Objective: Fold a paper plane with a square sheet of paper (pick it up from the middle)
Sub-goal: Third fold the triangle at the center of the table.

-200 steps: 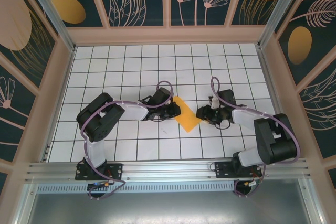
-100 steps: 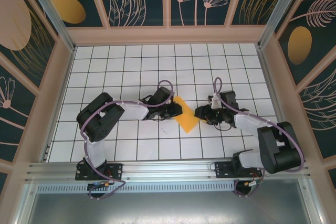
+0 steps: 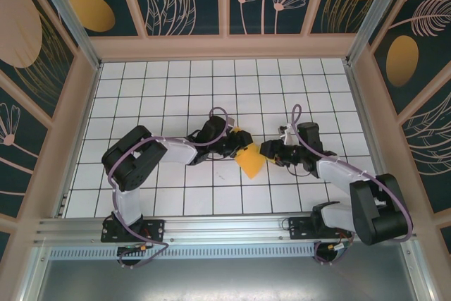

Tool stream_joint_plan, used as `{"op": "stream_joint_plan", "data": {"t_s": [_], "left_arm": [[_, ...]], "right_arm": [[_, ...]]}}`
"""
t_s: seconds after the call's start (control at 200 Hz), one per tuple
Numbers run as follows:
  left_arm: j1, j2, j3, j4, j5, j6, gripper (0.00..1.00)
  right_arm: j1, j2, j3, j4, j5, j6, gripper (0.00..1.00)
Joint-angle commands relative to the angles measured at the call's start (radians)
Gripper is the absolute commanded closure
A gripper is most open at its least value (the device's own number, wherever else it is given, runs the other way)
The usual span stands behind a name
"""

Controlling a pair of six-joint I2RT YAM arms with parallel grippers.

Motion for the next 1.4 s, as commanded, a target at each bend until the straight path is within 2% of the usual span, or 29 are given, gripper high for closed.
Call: {"op": "stream_joint_plan", "data": {"t_s": [0.0, 0.085, 0.27, 0.661, 0.946, 1.341, 1.396], "left_arm": [[-0.010, 0.000, -0.014, 0.052, 0.002, -0.074, 0.47], [-0.013, -0.011, -0.013, 0.017, -0.013, -0.072, 0.44], [-0.032, -0.016, 0.010, -0.047, -0.028, -0.063, 0.43], [-0.046, 0.000, 0.010, -0.018, -0.010, -0.083, 0.44], [-0.046, 0.000, -0.018, 0.010, 0.014, -0.083, 0.57], [-0.047, -0.006, -0.016, -0.040, 0.041, -0.023, 0.68], [-0.047, -0.007, -0.014, -0.047, 0.042, -0.017, 0.73]], "right_arm": [[0.011, -0.024, -0.014, 0.057, -0.046, 0.009, 0.52], [0.015, -0.017, -0.020, 0.060, -0.043, 0.005, 0.52], [0.024, -0.012, -0.017, 0.072, -0.040, 0.010, 0.52], [0.068, 0.035, -0.007, 0.139, -0.042, 0.055, 0.52], [0.083, 0.070, 0.001, 0.170, -0.029, 0.070, 0.52], [0.085, 0.098, 0.014, 0.194, -0.002, 0.087, 0.52], [0.086, 0.097, 0.015, 0.198, -0.005, 0.091, 0.52]]}}
